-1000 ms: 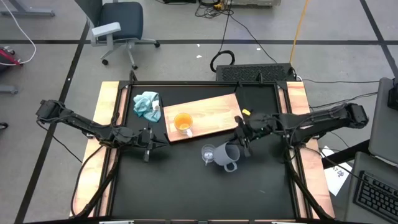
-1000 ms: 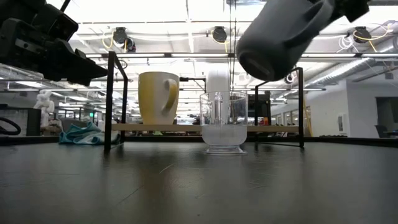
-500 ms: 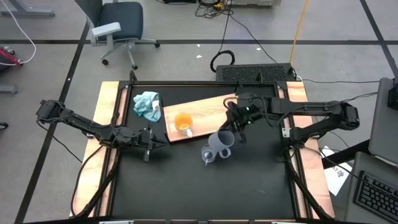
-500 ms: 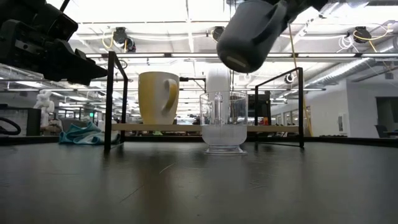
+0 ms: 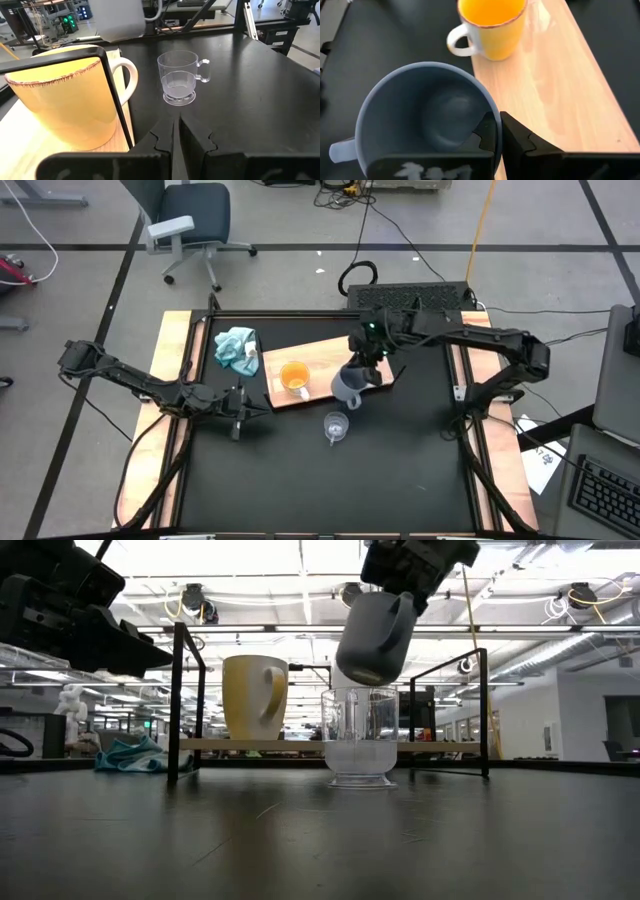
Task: Stack small to large cups/mugs on shelf
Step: Put the blue mug onto the shelf
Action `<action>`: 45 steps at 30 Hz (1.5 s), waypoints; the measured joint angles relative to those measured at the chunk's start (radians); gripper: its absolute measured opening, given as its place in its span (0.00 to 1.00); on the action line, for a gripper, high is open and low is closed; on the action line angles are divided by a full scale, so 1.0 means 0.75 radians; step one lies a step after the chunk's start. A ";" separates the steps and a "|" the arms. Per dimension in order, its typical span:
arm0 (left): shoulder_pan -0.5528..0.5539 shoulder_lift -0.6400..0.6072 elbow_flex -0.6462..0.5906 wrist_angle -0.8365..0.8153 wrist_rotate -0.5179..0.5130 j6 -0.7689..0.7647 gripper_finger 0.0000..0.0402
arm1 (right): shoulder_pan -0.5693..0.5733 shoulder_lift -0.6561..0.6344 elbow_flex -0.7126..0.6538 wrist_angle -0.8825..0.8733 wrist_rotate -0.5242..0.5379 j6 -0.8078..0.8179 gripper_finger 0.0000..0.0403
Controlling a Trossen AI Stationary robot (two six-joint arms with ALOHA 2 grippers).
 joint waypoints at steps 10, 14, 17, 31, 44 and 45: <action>0.000 0.000 0.000 0.000 0.000 0.010 0.08 | -0.048 0.162 0.142 -0.102 0.001 -0.053 0.00; 0.000 0.000 0.000 0.001 0.000 0.010 0.08 | -0.057 0.212 0.142 -0.087 0.010 -0.054 0.00; 0.000 0.000 0.000 0.000 0.001 0.018 0.08 | -0.066 0.239 0.142 -0.084 0.095 -0.078 0.00; 0.000 -0.001 0.000 0.001 0.000 0.032 0.08 | -0.119 0.240 0.141 -0.031 0.148 -0.146 0.00; 0.000 0.000 -0.001 0.002 0.001 0.021 0.08 | -0.115 0.304 0.141 -0.063 0.146 -0.193 0.00; 0.000 -0.001 0.000 0.002 0.000 0.020 0.08 | -0.115 0.309 0.141 -0.076 0.146 -0.192 0.00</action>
